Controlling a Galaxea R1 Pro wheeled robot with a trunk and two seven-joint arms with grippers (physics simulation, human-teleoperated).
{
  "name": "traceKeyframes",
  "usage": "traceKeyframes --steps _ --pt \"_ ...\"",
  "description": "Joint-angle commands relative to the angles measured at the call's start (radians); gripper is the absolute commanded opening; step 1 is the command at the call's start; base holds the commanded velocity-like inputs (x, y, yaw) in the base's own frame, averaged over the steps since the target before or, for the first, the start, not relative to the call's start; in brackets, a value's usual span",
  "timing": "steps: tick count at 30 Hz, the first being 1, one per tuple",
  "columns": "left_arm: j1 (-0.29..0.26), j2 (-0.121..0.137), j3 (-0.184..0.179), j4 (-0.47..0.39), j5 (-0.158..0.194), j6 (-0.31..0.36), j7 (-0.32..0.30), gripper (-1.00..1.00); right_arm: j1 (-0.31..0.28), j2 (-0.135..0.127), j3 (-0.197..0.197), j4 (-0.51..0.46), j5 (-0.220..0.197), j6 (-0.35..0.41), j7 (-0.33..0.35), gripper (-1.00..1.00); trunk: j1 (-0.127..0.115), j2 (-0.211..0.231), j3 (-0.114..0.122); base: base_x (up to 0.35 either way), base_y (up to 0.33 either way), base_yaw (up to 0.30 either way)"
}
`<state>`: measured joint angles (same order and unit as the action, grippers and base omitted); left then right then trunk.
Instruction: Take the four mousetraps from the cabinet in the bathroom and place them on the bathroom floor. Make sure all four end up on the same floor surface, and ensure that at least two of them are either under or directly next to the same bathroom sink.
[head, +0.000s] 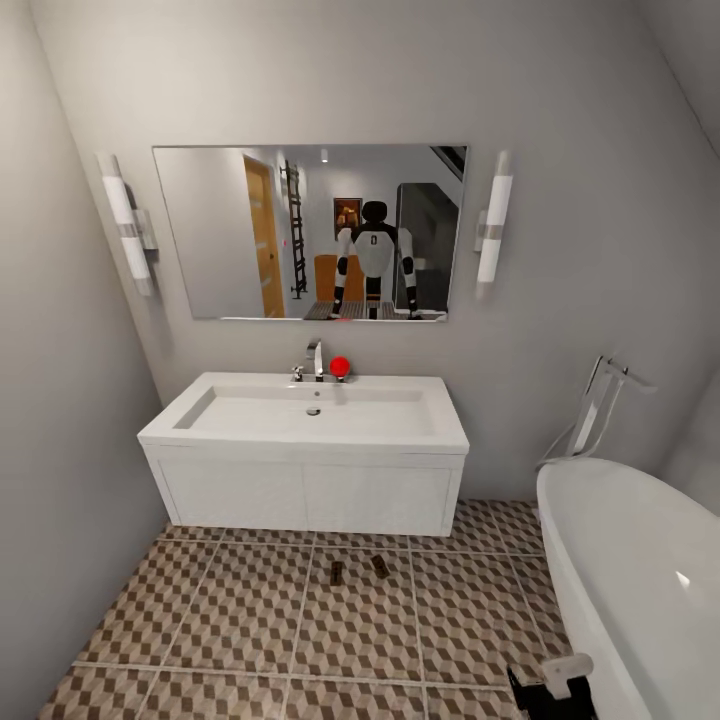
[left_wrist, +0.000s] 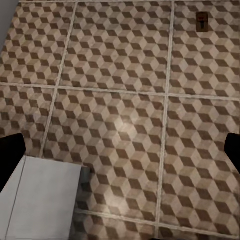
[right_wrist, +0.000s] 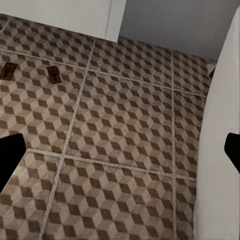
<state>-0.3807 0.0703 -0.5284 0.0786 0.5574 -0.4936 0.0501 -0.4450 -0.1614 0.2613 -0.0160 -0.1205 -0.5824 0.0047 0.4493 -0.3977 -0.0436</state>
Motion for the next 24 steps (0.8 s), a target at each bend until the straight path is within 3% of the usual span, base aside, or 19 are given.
traceKeyframes --steps 1,9,13,24 --pt "0.004 -0.001 -0.007 0.003 -0.002 -0.005 0.006 1.00 0.008 0.001 0.009 0.001 -0.010 -0.003 0.000 1.00 0.001 -0.002 -0.002 0.000 0.000 0.000" --pt "0.013 -0.004 -0.005 0.000 0.000 -0.005 0.033 1.00 0.027 0.007 0.009 0.000 -0.010 0.001 -0.003 1.00 0.001 -0.002 -0.002 0.000 0.000 0.000" --pt "0.014 -0.021 -0.004 -0.005 -0.003 -0.006 0.099 1.00 0.030 0.010 0.009 -0.001 -0.011 0.002 -0.005 1.00 0.001 -0.002 -0.002 0.000 0.000 0.000" --pt "0.015 -0.026 -0.005 -0.017 -0.004 -0.008 0.108 1.00 0.031 0.011 0.008 -0.001 -0.011 0.003 -0.006 1.00 0.001 -0.002 -0.002 -0.002 0.000 0.000"
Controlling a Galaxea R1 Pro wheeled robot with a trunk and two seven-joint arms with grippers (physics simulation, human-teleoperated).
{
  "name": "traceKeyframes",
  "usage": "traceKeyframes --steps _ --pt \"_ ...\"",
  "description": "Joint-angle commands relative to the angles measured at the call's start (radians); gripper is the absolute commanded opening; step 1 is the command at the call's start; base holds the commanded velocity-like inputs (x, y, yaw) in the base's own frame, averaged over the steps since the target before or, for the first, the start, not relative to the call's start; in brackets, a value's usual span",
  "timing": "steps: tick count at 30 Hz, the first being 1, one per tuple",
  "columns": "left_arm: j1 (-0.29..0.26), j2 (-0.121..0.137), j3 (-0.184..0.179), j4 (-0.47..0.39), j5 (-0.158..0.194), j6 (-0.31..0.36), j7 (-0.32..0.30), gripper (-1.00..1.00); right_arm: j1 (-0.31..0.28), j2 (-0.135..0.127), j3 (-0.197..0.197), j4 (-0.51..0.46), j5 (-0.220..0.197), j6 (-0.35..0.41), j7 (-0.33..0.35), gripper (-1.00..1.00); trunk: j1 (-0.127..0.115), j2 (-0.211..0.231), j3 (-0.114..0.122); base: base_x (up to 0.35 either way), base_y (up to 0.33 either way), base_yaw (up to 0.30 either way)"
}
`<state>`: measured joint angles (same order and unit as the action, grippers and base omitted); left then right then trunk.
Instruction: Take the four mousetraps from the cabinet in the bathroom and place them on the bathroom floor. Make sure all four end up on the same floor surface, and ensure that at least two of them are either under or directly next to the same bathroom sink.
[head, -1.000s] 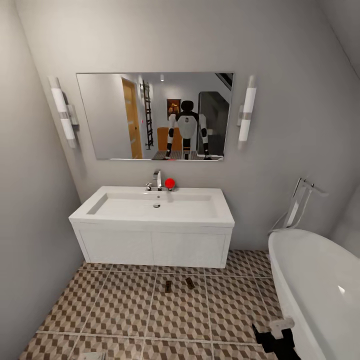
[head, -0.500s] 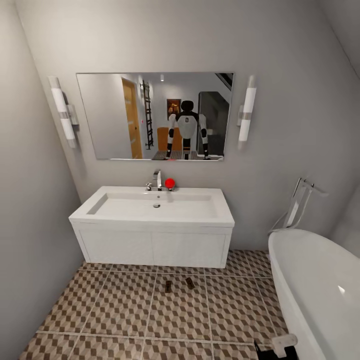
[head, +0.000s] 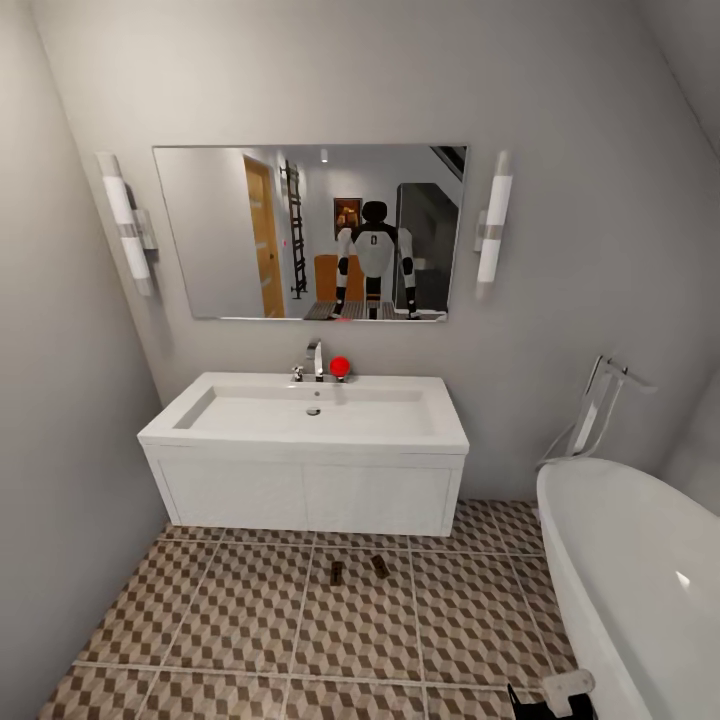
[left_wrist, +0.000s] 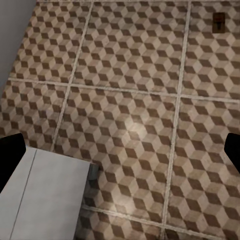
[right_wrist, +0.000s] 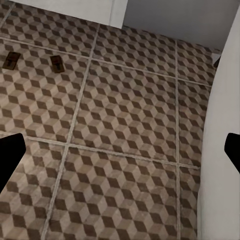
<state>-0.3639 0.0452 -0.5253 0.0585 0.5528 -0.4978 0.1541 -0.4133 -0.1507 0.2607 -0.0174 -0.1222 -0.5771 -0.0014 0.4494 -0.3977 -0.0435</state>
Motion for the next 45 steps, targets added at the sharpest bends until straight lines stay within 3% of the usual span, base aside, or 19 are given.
traceKeyframes --steps 1,45 --pt "-0.001 -0.001 -0.008 0.003 0.001 -0.004 0.004 1.00 -0.001 0.000 0.009 0.001 -0.010 -0.003 0.000 1.00 0.001 -0.002 -0.002 -0.046 0.000 0.000" --pt "-0.001 -0.001 -0.009 0.012 0.003 -0.004 0.004 1.00 -0.001 -0.001 0.008 0.000 -0.010 -0.004 -0.002 1.00 0.001 -0.002 -0.002 -0.317 0.000 0.000"
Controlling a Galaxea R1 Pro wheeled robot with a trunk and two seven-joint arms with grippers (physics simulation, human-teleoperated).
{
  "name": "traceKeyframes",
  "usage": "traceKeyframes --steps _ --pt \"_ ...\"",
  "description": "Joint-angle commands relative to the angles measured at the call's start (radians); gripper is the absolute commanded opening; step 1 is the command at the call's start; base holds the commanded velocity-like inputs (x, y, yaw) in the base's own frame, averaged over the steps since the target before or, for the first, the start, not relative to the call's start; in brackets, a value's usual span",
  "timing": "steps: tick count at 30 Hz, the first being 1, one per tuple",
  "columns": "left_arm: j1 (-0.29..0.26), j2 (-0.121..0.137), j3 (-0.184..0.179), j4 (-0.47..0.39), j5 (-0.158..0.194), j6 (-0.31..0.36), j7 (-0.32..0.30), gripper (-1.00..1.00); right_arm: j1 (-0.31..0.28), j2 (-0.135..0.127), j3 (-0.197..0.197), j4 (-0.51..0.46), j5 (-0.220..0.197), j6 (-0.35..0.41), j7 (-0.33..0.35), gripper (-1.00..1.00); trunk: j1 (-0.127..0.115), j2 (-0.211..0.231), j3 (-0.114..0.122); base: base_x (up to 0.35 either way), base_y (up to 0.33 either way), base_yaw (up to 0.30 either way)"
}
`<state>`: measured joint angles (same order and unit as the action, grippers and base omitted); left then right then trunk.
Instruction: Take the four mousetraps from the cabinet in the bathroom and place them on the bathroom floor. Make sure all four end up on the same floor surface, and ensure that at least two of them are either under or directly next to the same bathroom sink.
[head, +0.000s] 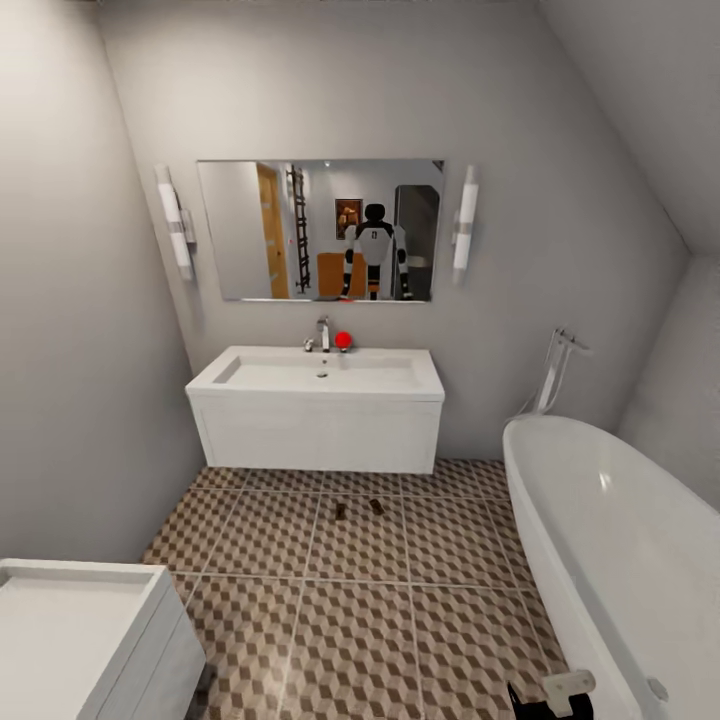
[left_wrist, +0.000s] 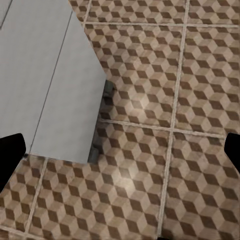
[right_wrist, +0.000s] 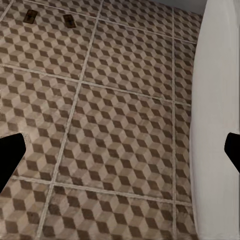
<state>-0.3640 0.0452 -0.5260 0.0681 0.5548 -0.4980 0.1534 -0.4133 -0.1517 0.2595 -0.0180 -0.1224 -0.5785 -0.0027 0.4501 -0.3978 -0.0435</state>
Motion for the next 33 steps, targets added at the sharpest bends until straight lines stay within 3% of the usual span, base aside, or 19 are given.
traceKeyframes --steps 1,27,33 --pt "-0.001 -0.001 -0.008 0.002 0.001 -0.004 0.005 1.00 -0.001 0.000 0.009 0.001 -0.010 -0.003 0.000 1.00 0.000 -0.002 -0.002 -0.339 0.000 0.000" --pt "-0.001 -0.001 -0.008 0.002 0.001 -0.004 0.004 1.00 -0.001 0.003 0.010 0.000 -0.036 -0.003 0.002 1.00 0.000 -0.002 -0.002 -0.339 0.000 0.001" --pt "-0.001 -0.001 -0.008 0.002 -0.001 -0.004 0.003 1.00 -0.001 0.004 0.010 0.001 -0.036 -0.003 0.001 1.00 0.000 -0.002 -0.005 -0.133 0.000 0.157"
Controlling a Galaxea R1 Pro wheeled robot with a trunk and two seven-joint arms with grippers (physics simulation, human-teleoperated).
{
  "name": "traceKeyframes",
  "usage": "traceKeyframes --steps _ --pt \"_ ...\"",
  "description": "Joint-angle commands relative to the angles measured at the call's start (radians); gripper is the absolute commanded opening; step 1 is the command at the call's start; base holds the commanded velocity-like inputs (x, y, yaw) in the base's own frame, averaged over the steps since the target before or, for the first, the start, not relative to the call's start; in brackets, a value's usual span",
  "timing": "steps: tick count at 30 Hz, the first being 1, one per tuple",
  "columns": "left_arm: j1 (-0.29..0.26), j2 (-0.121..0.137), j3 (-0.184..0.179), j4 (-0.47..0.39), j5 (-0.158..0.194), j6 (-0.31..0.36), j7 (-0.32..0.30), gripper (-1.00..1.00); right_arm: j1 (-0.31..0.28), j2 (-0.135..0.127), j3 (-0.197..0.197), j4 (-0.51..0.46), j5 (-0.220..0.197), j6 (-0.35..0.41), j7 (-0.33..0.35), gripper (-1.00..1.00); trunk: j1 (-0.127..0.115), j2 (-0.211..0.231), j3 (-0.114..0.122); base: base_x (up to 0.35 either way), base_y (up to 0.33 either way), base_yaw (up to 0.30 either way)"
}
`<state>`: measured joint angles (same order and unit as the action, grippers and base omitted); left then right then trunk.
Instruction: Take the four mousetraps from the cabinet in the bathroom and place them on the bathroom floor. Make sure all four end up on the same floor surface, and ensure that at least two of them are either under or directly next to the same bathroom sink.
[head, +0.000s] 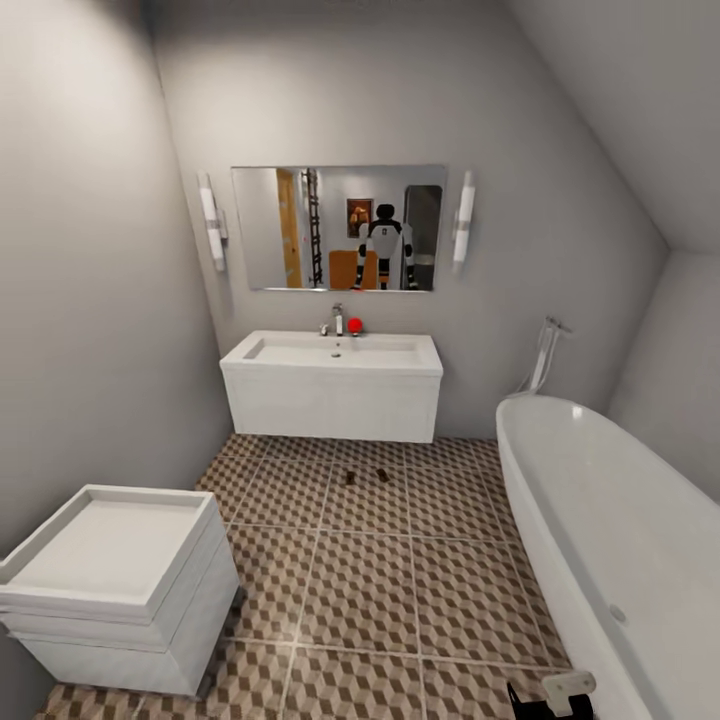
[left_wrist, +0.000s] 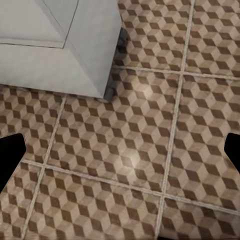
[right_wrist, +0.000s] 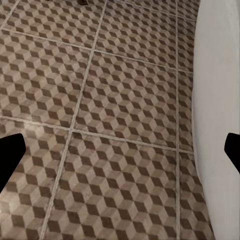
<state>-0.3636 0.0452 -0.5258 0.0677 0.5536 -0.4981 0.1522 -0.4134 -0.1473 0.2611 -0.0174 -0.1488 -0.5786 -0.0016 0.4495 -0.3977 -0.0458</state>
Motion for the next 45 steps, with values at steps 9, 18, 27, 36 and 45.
traceKeyframes --steps 9,18,27,36,45 --pt "-0.002 -0.001 -0.008 0.003 0.000 -0.004 0.004 1.00 -0.001 0.000 0.009 0.000 -0.009 -0.003 -0.001 1.00 0.001 -0.002 -0.007 -0.017 0.000 0.239" --pt "-0.002 -0.002 -0.008 0.003 0.000 -0.004 0.004 1.00 -0.001 0.000 0.009 0.000 -0.009 -0.003 -0.001 1.00 0.001 -0.002 -0.013 -0.001 0.000 0.251" --pt "-0.002 -0.002 -0.008 0.003 0.000 -0.004 0.004 1.00 0.000 0.000 0.009 0.000 -0.009 -0.003 -0.001 1.00 0.001 -0.002 -0.018 0.000 0.000 0.252" --pt "-0.002 -0.002 -0.008 0.003 0.000 -0.003 0.004 1.00 -0.001 0.000 0.009 0.001 -0.009 -0.003 -0.001 1.00 0.001 -0.002 -0.023 0.000 0.000 0.252" --pt "-0.002 -0.002 -0.008 0.003 0.000 -0.002 0.004 1.00 -0.001 0.000 0.009 0.000 -0.009 -0.003 -0.001 1.00 0.001 -0.002 -0.028 0.000 0.000 0.252"
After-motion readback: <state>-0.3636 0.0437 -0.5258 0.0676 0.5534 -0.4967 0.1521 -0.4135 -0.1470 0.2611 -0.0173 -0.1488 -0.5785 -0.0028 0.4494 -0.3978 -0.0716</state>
